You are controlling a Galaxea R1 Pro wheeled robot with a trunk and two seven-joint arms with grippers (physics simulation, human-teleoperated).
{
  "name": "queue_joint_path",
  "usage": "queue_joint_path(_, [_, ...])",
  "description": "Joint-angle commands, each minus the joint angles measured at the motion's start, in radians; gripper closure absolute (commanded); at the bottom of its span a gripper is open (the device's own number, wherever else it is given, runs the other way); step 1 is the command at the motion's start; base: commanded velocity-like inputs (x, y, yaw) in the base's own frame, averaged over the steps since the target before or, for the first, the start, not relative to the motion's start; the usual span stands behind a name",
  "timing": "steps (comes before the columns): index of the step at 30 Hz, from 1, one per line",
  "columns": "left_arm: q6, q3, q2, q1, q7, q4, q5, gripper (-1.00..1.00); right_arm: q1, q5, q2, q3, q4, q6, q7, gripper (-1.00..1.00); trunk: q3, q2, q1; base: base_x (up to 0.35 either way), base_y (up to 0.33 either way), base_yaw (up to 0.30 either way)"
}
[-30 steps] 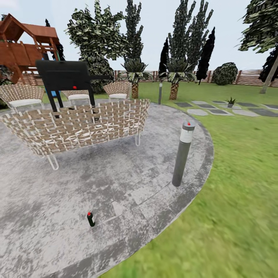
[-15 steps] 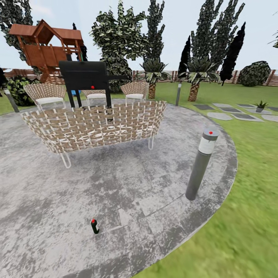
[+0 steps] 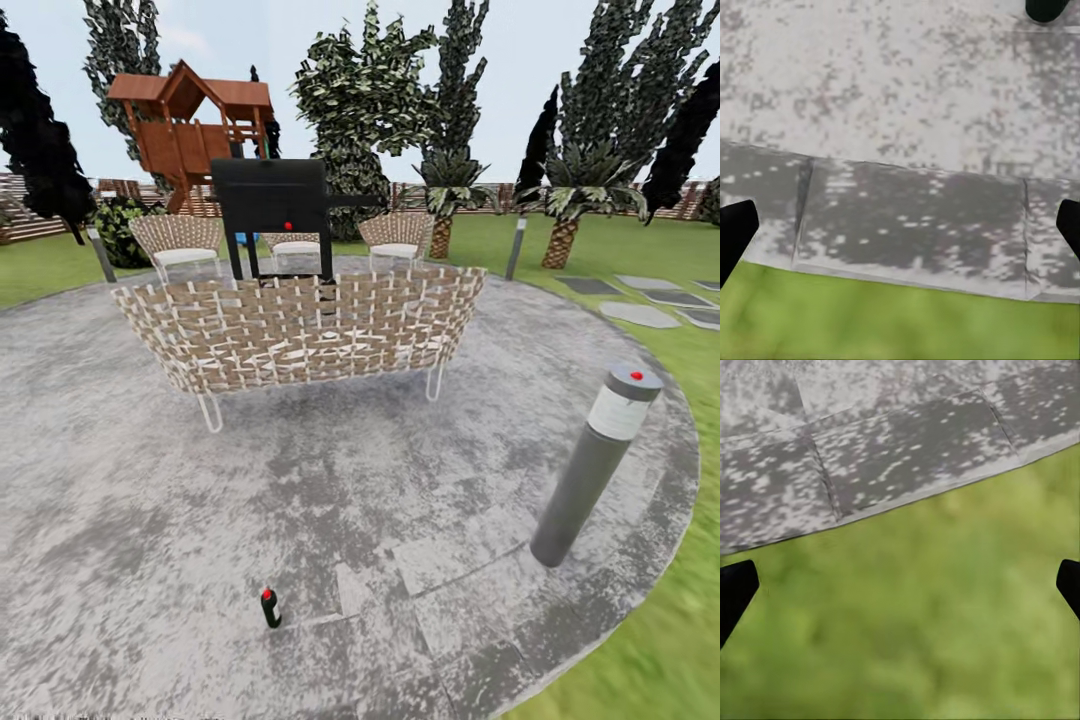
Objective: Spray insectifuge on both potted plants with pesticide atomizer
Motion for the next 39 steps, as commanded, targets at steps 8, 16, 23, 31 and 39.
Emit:
queue_joint_path(8, [-0.003,-0.003,-0.001,-0.001,0.001,0.001,0.008,-1.0,0.0,0.0,0.0,-0.001,0.0,-0.003,0.0,-1.0,-0.001,0.0,0.0,0.018,0.0,0.277])
queue_joint_path(16, [-0.003,-0.003,-0.001,-0.001,0.001,0.001,0.008,-1.0,0.0,0.002,0.0,0.001,0.0,-0.003,0.002,-1.0,-0.001,0.0,0.0,0.001,-0.082,0.173])
queue_joint_path(23, [-0.003,-0.003,-0.001,-0.001,0.001,0.001,0.008,-1.0,0.0,0.004,-0.001,0.003,0.003,-0.003,0.002,-1.0,-0.001,0.0,0.0,0.0,-0.255,0.011])
queue_joint_path(31, [-0.003,-0.003,-0.001,-0.001,0.001,0.001,0.008,-1.0,0.0,0.003,0.0,0.005,-0.001,-0.003,0.003,-1.0,-0.001,0.0,0.0,0.0,-0.085,0.0])
queue_joint_path(39, [-0.003,-0.003,-0.001,-0.001,0.002,0.001,0.008,-1.0,0.0,0.003,0.0,0.004,-0.001,-0.002,0.003,-1.0,-0.001,0.0,0.0,0.0,-0.021,0.0])
